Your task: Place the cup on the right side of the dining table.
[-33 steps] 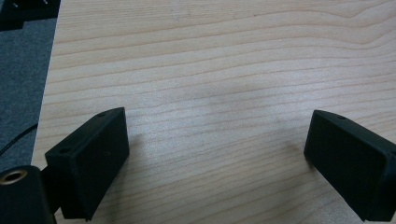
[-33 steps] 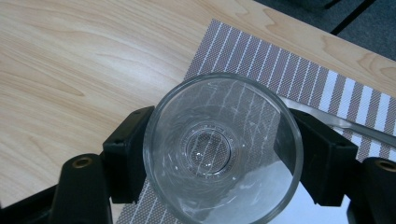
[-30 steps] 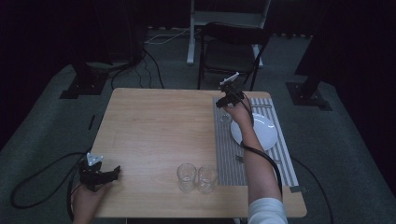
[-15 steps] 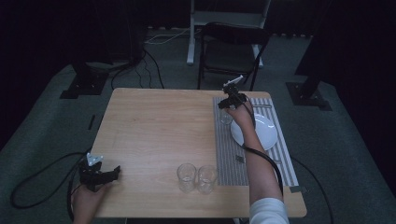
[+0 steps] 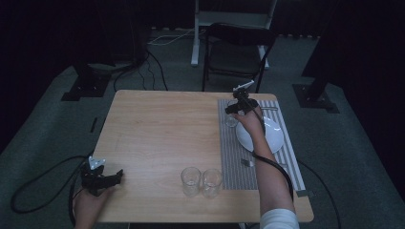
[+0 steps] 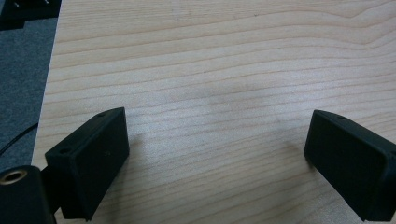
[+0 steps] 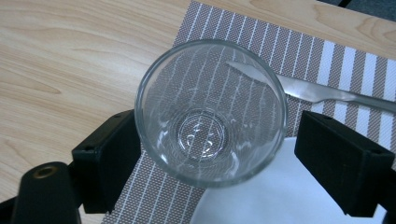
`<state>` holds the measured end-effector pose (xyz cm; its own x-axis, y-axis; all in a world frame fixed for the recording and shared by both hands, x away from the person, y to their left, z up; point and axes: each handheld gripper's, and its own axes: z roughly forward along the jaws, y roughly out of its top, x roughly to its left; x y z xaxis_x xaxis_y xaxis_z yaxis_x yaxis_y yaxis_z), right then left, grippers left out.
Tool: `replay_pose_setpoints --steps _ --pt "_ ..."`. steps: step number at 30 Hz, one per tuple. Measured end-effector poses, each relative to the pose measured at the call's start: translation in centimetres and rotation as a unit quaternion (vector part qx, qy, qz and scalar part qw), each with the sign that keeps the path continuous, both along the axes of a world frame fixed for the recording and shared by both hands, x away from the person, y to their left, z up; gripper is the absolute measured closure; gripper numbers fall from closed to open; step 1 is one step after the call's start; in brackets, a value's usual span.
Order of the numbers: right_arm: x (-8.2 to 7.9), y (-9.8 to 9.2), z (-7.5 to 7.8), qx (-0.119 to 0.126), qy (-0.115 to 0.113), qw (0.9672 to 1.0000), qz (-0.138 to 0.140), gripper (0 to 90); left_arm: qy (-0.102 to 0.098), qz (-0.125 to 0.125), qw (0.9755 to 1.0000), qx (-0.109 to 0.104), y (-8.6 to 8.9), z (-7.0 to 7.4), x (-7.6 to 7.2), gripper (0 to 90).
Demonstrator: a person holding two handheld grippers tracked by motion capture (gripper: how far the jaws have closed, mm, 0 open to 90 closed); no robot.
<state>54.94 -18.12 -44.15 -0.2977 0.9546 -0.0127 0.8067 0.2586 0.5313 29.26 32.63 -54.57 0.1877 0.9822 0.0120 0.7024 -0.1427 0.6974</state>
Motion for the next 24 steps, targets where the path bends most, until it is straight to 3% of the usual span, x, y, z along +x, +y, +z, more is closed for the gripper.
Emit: replay_pose_setpoints --steps 6,19,24 --pt "-1.2 -0.2 -0.5 0.002 0.001 0.9999 0.013 14.2 0.000 0.000 1.0000 0.000 0.0 0.0 0.0 7.0" --pt "-3.7 -1.6 -0.8 0.020 -0.008 0.9997 0.012 13.6 0.000 0.000 1.0000 0.000 0.0 0.0 0.0 7.0" --pt "-4.7 -1.7 -1.1 0.015 -0.007 0.9997 0.020 13.6 0.000 0.000 1.0000 0.000 0.0 0.0 0.0 7.0"
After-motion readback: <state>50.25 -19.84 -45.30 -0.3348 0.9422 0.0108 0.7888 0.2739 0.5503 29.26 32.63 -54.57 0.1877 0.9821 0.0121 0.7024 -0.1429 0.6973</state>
